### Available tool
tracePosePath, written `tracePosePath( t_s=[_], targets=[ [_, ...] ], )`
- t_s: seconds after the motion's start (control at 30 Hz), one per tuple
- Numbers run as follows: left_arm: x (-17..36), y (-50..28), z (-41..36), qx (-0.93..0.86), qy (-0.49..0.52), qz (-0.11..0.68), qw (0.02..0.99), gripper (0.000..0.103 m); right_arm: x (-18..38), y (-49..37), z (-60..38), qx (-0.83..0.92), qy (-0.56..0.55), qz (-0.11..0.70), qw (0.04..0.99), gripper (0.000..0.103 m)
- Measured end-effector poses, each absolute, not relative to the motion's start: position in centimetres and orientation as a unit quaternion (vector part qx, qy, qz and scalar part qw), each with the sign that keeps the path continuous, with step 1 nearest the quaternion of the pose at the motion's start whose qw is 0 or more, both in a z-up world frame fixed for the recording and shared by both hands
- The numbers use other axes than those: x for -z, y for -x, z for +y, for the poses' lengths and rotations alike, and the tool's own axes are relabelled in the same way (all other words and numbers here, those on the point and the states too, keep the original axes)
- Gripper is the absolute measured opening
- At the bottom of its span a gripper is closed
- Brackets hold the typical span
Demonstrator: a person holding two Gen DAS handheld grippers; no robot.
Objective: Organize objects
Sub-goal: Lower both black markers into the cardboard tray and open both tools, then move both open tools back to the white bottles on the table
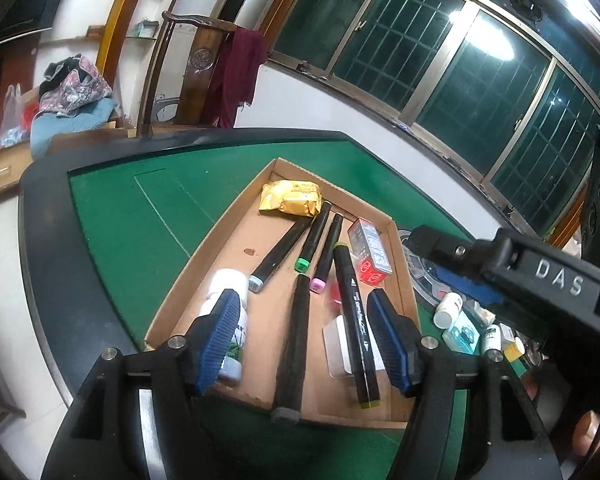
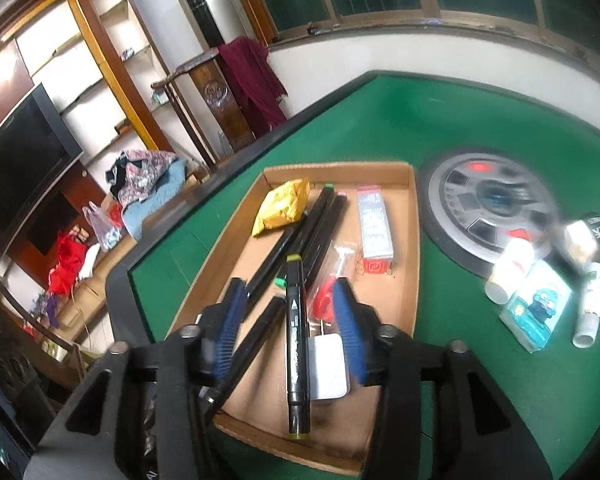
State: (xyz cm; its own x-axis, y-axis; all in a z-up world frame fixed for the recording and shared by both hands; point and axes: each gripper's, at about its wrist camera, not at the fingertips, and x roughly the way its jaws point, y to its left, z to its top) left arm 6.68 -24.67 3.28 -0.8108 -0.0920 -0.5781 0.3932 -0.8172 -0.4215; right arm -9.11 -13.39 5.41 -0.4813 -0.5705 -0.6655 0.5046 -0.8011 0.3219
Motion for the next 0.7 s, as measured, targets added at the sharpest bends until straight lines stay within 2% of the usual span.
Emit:
tracePosePath(
  t_s=[0.33, 0.7],
  targets=[
    [-4.0, -6.9, -23.1, 0.917, -0.281, 0.257, 0.120, 0.060, -6.6, 9.2, -11.1, 0.865, -0.396, -0.060, 0.302, 0.053],
    [-4.5, -5.8, -19.3, 0.923, -0.300, 0.228, 0.079, 0.060, -4.0, 10.9, -2.6, 0.866, -0.435, -0.066, 0.240, 0.053]
  ],
)
